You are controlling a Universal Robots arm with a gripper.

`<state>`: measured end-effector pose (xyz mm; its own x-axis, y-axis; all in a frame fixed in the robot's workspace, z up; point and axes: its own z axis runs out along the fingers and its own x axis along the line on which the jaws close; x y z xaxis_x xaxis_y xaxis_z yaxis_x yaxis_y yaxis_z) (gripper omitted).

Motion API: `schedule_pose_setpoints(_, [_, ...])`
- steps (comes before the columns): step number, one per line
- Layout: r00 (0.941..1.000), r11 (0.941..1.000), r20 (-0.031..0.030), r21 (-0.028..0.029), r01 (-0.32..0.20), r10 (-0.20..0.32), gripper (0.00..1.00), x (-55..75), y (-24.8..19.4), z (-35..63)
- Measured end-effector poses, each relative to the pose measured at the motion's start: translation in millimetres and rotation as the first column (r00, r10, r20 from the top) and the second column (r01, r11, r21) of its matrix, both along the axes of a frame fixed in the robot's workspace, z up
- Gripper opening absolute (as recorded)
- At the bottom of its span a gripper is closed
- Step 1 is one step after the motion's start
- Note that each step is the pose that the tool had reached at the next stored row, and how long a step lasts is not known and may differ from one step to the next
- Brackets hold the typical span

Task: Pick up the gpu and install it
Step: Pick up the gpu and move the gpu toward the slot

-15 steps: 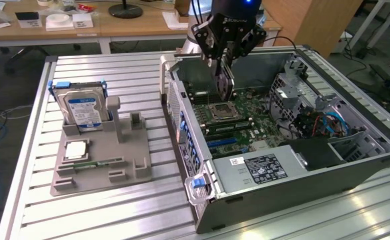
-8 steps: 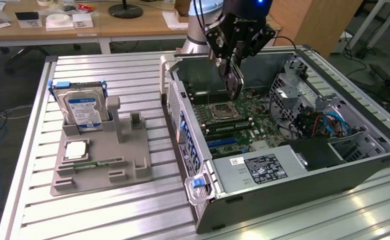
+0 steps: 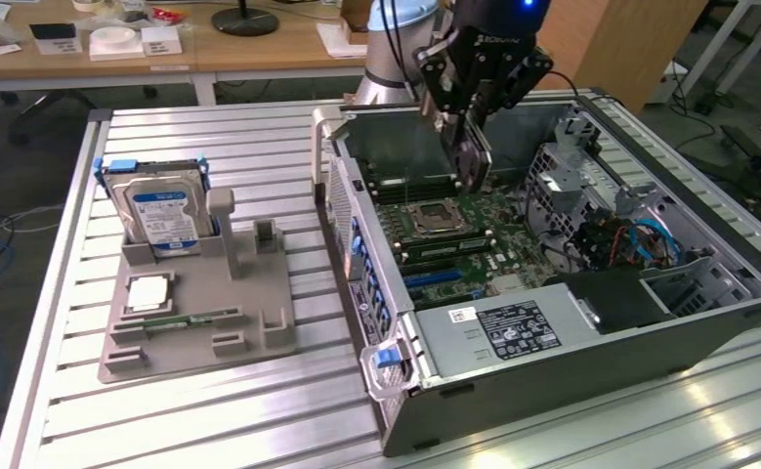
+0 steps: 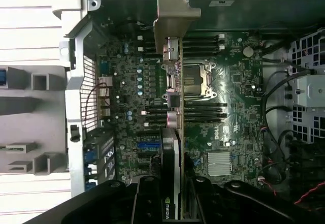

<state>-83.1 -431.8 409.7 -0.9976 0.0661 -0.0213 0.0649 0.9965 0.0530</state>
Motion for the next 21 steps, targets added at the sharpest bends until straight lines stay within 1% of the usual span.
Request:
schedule_pose_setpoints(13, [1.0, 1.0, 0.0, 0.0, 0.0, 0.0, 0.27, 36.0, 0.0, 0.0])
schedule_pose_setpoints(21, [1.0, 1.0, 0.0, 0.0, 0.0, 0.0, 0.27, 54.1, 0.0, 0.0])
